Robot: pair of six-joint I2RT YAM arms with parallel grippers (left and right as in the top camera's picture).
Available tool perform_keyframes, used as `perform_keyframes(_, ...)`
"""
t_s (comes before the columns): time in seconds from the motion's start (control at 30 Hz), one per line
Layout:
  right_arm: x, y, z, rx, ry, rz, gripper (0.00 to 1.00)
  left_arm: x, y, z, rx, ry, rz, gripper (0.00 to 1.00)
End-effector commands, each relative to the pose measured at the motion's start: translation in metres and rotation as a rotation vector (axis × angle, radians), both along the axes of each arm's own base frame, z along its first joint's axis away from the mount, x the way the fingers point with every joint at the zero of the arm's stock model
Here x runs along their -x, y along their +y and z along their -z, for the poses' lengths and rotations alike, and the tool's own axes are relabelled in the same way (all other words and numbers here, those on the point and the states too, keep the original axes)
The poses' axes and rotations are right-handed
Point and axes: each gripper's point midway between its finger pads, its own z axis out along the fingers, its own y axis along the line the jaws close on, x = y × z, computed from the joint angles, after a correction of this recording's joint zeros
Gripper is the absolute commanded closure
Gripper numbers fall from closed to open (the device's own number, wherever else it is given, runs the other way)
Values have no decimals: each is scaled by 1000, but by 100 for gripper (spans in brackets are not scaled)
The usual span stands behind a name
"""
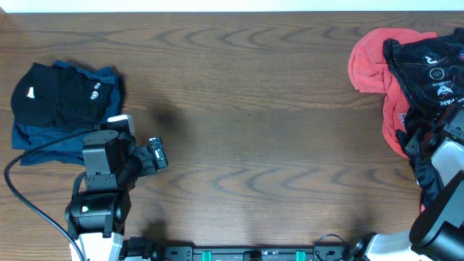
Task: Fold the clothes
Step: 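Reach the right gripper into the right clothes pile and grasp the black jersey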
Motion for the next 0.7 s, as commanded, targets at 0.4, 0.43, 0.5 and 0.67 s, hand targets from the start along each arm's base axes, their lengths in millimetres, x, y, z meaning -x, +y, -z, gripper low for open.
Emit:
perform_keyframes(0.4,-82,95,-183,-76,-444,-439,99,-4,0,-11,6,-26,-4,2)
perform_keyframes(0.43,-84,117,-197,-97,-469,-502,99,-4,0,-11,6,-25,-4,2)
perform_keyframes(0.5,-85,164,-213,-147,-499,-629,99,-4,0,-11,6,-25,-4,2)
perform_keyframes(0.67,-69,261,-198,-286,-412,-871,99,-3,0,-10,6,-25,-4,2)
